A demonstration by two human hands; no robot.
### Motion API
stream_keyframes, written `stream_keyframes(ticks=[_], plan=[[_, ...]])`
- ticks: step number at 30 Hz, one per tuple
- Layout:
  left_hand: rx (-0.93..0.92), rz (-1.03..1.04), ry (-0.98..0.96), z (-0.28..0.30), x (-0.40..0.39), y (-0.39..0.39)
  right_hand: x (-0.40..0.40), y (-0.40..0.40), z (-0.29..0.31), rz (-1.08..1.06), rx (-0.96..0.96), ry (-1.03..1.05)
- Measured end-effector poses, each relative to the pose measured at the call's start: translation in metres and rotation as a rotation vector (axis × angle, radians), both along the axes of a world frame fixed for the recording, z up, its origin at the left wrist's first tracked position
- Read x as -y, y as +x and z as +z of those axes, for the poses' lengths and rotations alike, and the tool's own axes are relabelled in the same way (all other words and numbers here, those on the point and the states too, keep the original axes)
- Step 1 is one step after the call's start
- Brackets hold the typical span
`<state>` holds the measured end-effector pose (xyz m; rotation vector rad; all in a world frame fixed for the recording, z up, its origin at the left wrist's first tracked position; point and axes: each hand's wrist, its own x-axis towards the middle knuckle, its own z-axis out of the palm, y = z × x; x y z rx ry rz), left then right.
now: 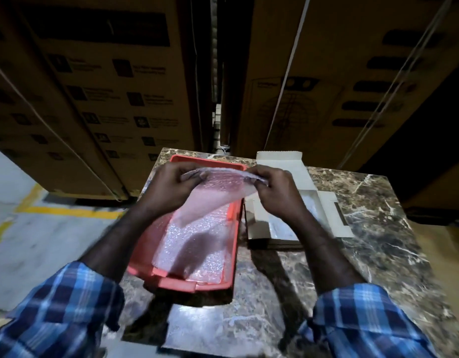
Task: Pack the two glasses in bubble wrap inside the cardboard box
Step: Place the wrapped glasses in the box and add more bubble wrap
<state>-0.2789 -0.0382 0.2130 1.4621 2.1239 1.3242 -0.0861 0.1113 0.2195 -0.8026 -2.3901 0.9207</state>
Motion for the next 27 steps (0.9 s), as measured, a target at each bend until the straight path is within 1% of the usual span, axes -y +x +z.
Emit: stream_keyframes(ticks=[5, 7, 10, 13, 15, 17, 21, 23, 27], plan=[[0.013, -0.020, 0.104, 0.017, -0.036, 0.057, -0.032, 0.066, 0.013, -0.078, -0.108, 0.086], [0.065, -0.018, 0.155, 0.022, -0.055, 0.091, -0.045, 0.098, 0.016, -0.105, -0.150, 0.144], [0.107, -0.017, 0.253, 0.027, -0.082, 0.146, -0.062, 0.148, 0.020, -0.149, -0.181, 0.310], [0.133, -0.029, 0.271, 0.021, -0.100, 0.197, -0.074, 0.199, 0.021, -0.194, -0.210, 0.449], [0.115, -0.043, 0.235, 0.014, -0.104, 0.228, -0.076, 0.236, 0.016, -0.204, -0.194, 0.497], [0.096, -0.061, 0.186, 0.001, -0.099, 0.254, -0.075, 0.270, 0.000, -0.185, -0.142, 0.498], [0.166, -0.099, -0.003, -0.045, -0.076, 0.294, -0.056, 0.325, -0.054, -0.128, -0.087, 0.401], [0.148, -0.122, -0.100, -0.074, -0.062, 0.306, -0.039, 0.345, -0.085, -0.115, -0.035, 0.367], [0.128, -0.120, -0.237, -0.120, -0.037, 0.319, -0.011, 0.368, -0.136, -0.076, 0.161, 0.264]])
